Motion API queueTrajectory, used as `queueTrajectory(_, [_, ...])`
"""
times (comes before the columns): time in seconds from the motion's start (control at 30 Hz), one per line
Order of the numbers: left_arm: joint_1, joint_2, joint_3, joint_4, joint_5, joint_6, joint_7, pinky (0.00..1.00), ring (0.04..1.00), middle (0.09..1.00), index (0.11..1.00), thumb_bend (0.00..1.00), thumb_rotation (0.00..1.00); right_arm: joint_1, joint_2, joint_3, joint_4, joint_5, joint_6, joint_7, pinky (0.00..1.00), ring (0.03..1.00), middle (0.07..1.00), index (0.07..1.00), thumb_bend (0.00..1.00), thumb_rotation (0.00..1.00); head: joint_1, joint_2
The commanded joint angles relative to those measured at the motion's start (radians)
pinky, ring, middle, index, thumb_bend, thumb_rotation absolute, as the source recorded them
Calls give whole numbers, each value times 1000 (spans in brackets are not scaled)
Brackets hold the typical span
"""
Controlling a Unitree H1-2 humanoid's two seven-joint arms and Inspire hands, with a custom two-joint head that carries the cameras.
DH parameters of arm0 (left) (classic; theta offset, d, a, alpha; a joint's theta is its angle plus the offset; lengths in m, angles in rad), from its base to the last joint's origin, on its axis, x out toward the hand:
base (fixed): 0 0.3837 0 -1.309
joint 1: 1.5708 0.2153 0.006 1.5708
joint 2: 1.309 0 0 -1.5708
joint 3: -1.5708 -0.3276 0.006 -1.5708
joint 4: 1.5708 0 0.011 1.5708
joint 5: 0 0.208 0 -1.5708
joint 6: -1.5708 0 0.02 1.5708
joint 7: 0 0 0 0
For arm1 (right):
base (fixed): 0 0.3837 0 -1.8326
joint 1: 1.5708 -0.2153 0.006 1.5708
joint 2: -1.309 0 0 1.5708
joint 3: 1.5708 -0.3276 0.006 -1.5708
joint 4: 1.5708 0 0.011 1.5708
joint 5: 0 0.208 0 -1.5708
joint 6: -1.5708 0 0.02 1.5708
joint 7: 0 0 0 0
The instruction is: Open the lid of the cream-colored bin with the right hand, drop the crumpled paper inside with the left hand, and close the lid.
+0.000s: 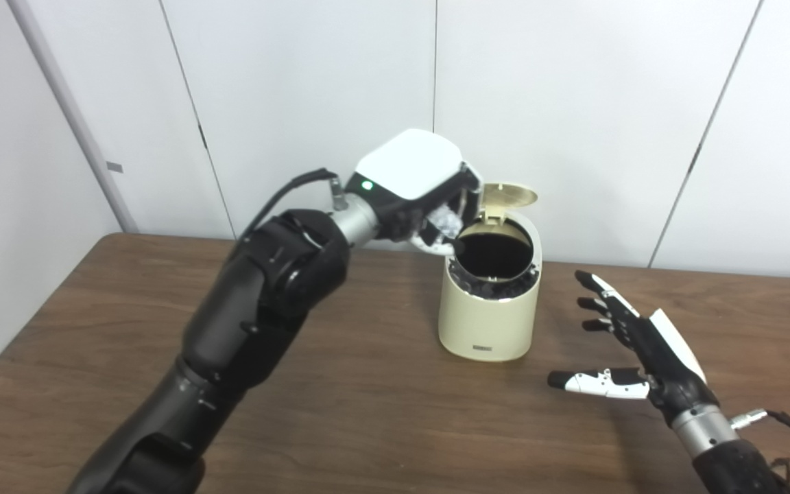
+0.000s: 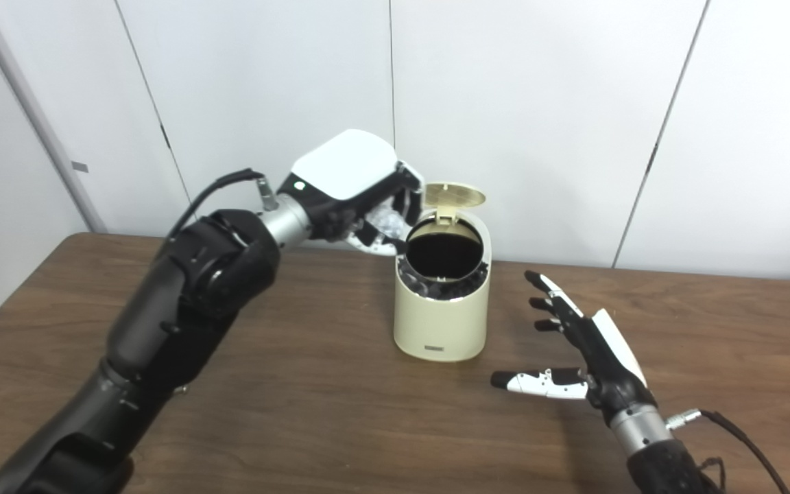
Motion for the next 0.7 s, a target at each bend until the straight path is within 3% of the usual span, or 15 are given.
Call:
queueTrajectory(0.0, [-64,-4,3,-2,4,-16,41,192,236,472,483,525,0,-27,4,-5,-43,-6,-22,-24,758,876,950,927,817,252,-3,3])
queueTrajectory(0.27, [-67,-38,-14,45,2,-36,57,194,239,472,483,524,0,-28,8,-9,-45,-10,-18,-21,759,873,953,930,820,255,-11,3])
queueTrajectory(0.37, [-61,-50,-18,65,3,-36,75,246,290,401,505,516,0,-28,11,-10,-49,-13,-16,-23,762,872,951,927,824,257,-15,4])
queueTrajectory(0.5, [-51,-59,-35,101,37,-57,141,284,310,398,509,516,0,-27,13,-10,-52,-19,-11,-27,760,868,948,924,828,259,-18,4])
queueTrajectory(0.67, [-30,-71,-55,166,97,-87,275,275,311,400,504,518,0,-23,12,-9,-54,-24,-19,-30,755,866,947,924,827,263,-21,7])
